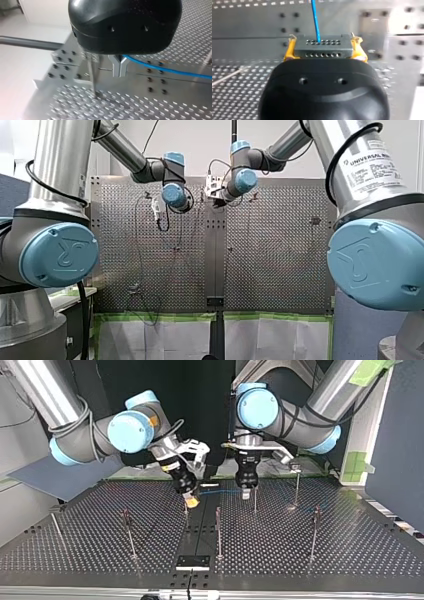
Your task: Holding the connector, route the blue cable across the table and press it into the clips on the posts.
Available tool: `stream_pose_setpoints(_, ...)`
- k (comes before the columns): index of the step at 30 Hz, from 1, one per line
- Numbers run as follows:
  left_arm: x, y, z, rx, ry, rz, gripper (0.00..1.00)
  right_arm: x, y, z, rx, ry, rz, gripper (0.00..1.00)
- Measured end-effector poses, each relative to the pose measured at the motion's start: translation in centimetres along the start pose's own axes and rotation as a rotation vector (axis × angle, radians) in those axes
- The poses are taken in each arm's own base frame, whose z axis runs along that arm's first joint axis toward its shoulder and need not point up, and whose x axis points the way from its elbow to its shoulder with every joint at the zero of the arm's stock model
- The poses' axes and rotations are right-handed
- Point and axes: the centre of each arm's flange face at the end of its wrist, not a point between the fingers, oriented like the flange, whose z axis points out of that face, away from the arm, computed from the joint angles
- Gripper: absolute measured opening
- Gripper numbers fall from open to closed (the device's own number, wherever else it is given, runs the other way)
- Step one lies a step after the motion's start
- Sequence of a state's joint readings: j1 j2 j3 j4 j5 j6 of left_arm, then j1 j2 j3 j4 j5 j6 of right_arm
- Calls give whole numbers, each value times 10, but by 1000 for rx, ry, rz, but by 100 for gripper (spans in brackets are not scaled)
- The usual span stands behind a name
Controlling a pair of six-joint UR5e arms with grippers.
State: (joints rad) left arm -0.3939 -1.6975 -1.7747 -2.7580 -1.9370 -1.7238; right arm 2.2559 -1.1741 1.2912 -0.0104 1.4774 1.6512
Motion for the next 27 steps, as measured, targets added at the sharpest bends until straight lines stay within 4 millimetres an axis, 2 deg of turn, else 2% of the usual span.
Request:
stream_pose_setpoints(11, -65, -6, -13, 75, -110, -44, 0, 63, -6, -33, 13, 106, -9, 0)
stream_pose_setpoints(13, -72, -6, -11, 81, -121, -51, 0, 76, -7, -40, 18, 129, -12, 0)
stream_pose_setpoints(15, -73, -6, -7, 83, -125, -52, 0, 83, -7, -43, 19, 141, -13, 0)
stream_pose_setpoints(19, -67, -7, 3, 85, -123, -50, 0, 83, -6, -41, 19, 143, -13, 0)
stream_pose_setpoints(27, -37, -6, 21, 80, -79, -43, 0, 61, 1, -26, 11, 105, -7, 0)
